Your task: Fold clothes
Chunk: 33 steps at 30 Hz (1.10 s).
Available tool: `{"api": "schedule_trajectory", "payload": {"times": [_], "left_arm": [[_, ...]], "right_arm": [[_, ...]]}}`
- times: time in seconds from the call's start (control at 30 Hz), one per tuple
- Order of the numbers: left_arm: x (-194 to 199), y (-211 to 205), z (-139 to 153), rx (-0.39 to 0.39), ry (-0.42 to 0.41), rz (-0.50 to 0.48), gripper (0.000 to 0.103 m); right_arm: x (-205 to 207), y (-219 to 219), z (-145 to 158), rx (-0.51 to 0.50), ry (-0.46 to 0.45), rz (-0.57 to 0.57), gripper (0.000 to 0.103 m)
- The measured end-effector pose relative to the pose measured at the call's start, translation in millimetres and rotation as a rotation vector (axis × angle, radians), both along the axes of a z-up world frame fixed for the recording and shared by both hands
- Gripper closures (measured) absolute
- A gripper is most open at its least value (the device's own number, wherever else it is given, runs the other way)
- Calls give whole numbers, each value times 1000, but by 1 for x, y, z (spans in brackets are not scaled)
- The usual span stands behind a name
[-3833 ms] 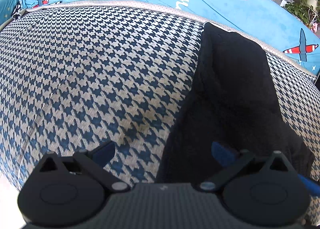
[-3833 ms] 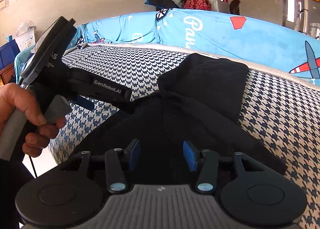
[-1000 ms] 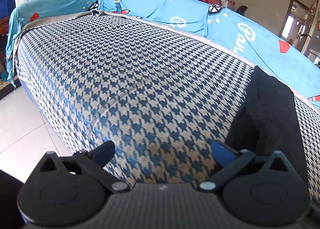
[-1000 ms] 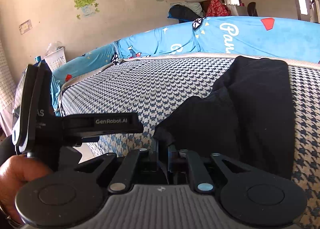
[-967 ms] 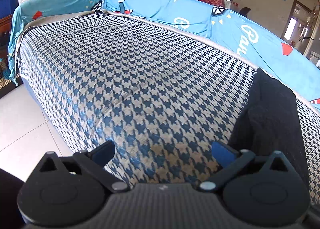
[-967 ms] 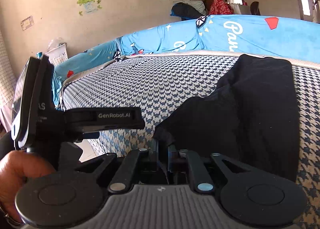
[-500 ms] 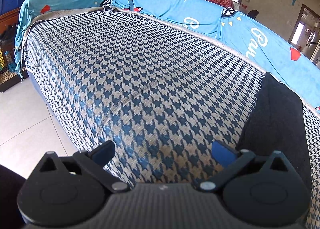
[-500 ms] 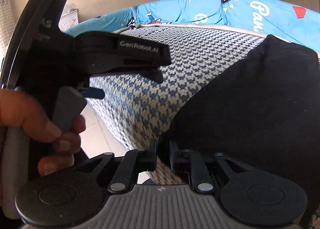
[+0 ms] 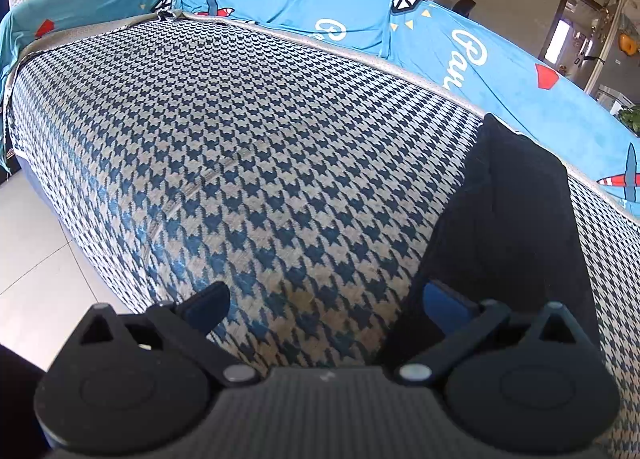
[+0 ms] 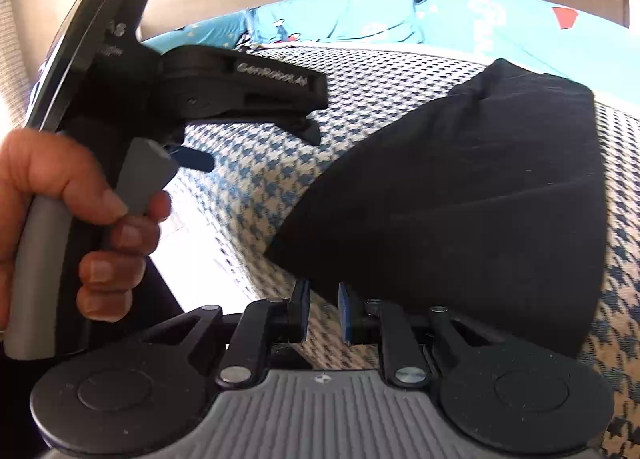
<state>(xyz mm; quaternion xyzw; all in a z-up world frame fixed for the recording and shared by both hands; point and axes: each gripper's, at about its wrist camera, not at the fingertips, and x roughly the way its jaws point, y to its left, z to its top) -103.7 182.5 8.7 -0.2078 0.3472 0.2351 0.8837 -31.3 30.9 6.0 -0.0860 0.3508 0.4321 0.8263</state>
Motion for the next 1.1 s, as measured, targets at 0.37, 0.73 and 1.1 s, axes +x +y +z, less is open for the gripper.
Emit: {"api": "schedule_trajectory", "payload": {"times": [0.37,0.73,1.1], "left_arm": [[19,-26,-10,54,53,-83,0],[27,-32,-20,73,105,-79,0],[27,-28,-25,15,110,-63,0]], "right_arm": [[12,-67,2,-7,0,-271,83],[23,-105,-9,4,91,-419,71],[32,-112,-22,117,237,-400,68]]}}
